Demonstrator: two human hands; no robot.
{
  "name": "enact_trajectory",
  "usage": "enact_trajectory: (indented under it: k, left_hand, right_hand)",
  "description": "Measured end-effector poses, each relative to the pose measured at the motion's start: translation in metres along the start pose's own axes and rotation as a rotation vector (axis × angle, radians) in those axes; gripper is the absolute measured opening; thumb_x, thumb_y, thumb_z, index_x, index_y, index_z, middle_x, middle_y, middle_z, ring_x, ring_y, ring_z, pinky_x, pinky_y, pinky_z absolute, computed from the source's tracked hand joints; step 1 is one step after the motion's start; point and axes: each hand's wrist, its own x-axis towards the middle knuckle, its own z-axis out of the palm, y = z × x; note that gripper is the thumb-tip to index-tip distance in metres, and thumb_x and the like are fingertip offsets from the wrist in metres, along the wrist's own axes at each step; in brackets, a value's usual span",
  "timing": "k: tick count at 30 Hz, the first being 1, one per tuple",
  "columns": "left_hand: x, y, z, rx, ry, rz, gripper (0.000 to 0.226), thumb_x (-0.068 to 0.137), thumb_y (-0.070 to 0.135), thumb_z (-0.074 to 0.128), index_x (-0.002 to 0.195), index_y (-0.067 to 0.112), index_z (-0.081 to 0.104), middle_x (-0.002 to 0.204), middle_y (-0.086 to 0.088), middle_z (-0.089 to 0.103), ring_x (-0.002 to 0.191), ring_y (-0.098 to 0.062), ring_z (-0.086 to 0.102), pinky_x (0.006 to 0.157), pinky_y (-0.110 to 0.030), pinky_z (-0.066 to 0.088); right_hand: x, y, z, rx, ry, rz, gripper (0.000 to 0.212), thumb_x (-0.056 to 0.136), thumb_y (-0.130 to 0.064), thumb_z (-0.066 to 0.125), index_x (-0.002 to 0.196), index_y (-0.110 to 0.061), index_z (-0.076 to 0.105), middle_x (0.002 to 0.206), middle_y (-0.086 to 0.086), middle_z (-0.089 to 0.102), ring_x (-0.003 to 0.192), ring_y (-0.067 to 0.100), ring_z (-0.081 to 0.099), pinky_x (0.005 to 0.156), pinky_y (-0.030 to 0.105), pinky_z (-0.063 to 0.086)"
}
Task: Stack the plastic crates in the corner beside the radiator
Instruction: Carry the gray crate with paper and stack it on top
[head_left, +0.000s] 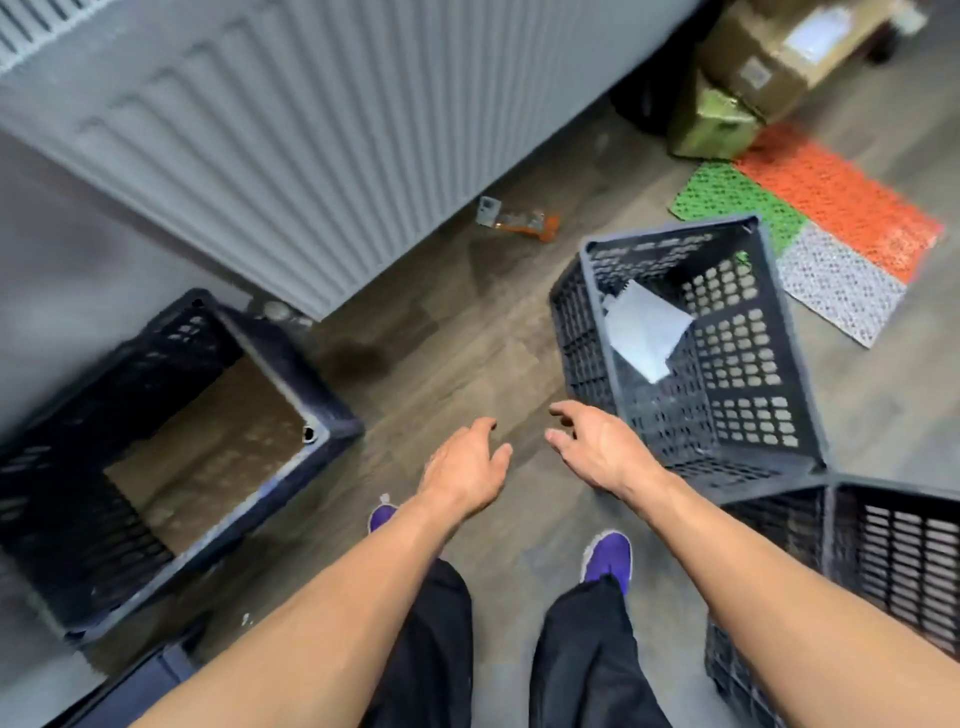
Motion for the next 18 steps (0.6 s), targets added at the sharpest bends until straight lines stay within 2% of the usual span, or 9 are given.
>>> enact_trajectory:
  k: [6, 10, 18]
  left_hand:
    - [-0.016, 0.101, 0.07, 0.095, -0.042, 0.014, 0.054, 0.098, 0.041, 0.043, 0.146, 0.017, 0.038, 0.143, -0.012, 0.05, 0.132, -0.027, 0.048, 0.109, -0.037, 0.038]
    - [-0.025, 0.161, 0.104, 0.065, -0.064, -0.02, 0.055, 0.098, 0.041, 0.043, 0.147, 0.017, 0.037, 0.145, -0.012, 0.049, 0.133, -0.026, 0.047, 0.109, -0.037, 0.038]
    - [-0.018, 0.22, 0.139, 0.052, -0.071, -0.054, 0.054, 0.098, 0.04, 0.045, 0.147, 0.017, 0.039, 0.143, -0.012, 0.052, 0.132, -0.029, 0.048, 0.109, -0.034, 0.037]
  right_hand:
    - [-0.048, 0.125, -0.041, 0.093, 0.04, 0.073, 0.047, 0.096, -0.037, 0.05, 0.141, -0.023, 0.048, 0.139, 0.008, 0.056, 0.128, 0.027, 0.051, 0.104, 0.037, 0.041]
    - [-0.075, 0.191, -0.073, 0.142, 0.05, 0.123, 0.046, 0.097, -0.036, 0.049, 0.142, -0.025, 0.047, 0.139, 0.008, 0.056, 0.128, 0.027, 0.052, 0.104, 0.038, 0.041]
    - [-0.091, 0.26, -0.103, 0.255, 0.082, 0.184, 0.045, 0.097, -0.035, 0.047, 0.142, -0.027, 0.046, 0.14, 0.003, 0.055, 0.127, 0.026, 0.051, 0.104, 0.04, 0.042]
